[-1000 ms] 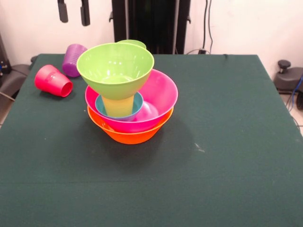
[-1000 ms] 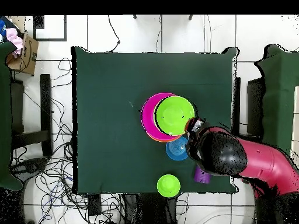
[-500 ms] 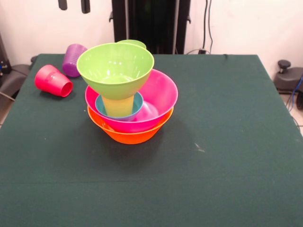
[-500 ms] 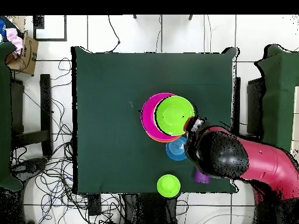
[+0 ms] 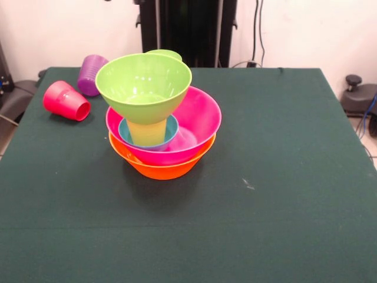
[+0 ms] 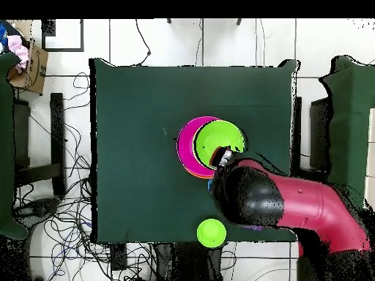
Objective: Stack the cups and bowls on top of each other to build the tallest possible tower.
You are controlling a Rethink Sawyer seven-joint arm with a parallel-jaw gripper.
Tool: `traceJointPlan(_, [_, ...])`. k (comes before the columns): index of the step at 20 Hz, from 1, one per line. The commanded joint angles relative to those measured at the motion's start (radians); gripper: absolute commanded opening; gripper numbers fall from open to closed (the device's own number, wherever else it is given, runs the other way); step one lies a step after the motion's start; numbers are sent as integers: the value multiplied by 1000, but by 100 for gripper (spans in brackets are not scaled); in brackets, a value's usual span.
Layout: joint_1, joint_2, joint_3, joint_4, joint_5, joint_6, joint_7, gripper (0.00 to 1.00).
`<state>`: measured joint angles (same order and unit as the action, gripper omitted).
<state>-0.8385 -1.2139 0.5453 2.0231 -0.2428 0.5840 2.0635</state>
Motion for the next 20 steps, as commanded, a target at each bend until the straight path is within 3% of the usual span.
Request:
traceJointPlan(1, [59,24,-38,92,-3,51,42,100])
traceJointPlan(9, [87,63,-69,92,-36,0,73,100])
traceJointPlan(16, [193,64,-151,146,-59,-95,187,100])
traceJointPlan(20, [218,68,-202,163,-70,-136,184,100])
